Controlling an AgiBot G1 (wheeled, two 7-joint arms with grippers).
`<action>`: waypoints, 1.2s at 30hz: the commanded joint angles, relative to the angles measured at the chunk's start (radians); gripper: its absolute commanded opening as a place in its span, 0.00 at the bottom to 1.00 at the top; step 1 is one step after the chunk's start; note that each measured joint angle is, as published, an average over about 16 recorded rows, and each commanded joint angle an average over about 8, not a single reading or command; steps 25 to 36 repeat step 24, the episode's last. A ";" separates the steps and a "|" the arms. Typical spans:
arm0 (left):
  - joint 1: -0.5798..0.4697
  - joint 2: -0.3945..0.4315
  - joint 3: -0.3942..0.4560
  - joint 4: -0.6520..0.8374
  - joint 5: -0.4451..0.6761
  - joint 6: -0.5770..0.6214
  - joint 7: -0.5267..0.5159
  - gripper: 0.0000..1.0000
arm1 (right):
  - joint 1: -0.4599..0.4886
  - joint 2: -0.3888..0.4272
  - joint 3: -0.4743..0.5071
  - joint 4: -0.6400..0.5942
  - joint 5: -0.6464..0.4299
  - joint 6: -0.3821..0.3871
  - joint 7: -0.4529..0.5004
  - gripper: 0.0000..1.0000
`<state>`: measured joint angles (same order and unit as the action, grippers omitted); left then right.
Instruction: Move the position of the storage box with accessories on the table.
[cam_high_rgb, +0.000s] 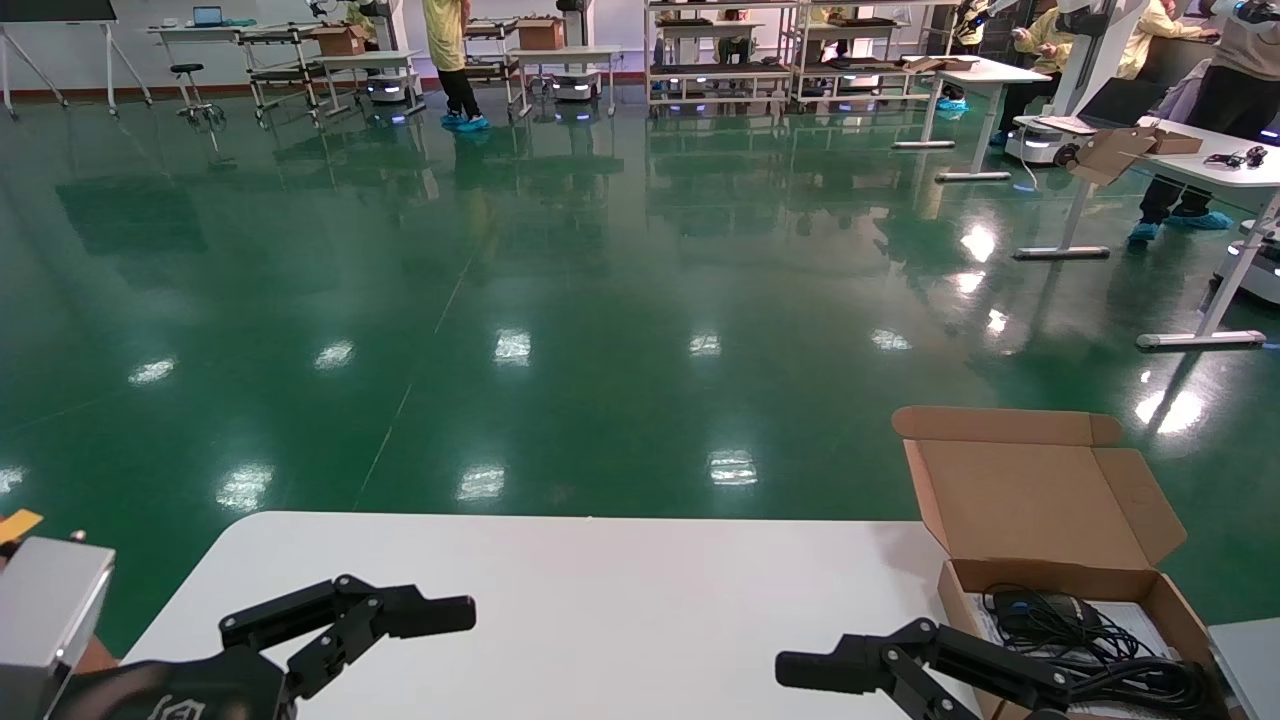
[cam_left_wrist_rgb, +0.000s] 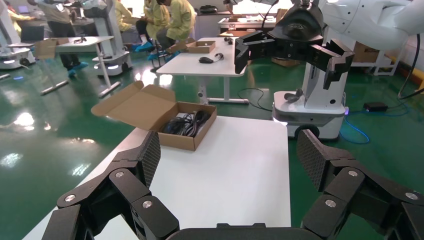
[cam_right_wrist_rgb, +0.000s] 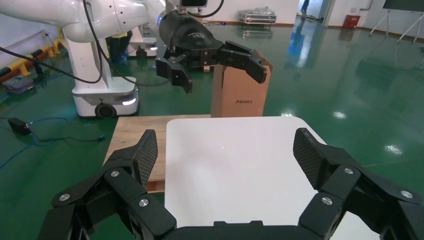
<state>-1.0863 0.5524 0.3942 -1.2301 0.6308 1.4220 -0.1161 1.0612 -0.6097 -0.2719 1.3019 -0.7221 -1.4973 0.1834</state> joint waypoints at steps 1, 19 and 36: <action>0.000 0.000 0.000 0.000 0.000 0.000 0.000 1.00 | 0.003 0.000 -0.002 -0.004 -0.002 0.000 0.001 1.00; 0.000 0.000 0.000 0.000 0.000 0.000 0.000 1.00 | 0.012 -0.001 -0.007 -0.017 -0.008 0.001 0.004 1.00; 0.000 0.000 0.000 0.000 0.000 0.000 0.000 1.00 | 0.013 -0.001 -0.007 -0.018 -0.008 0.002 0.004 1.00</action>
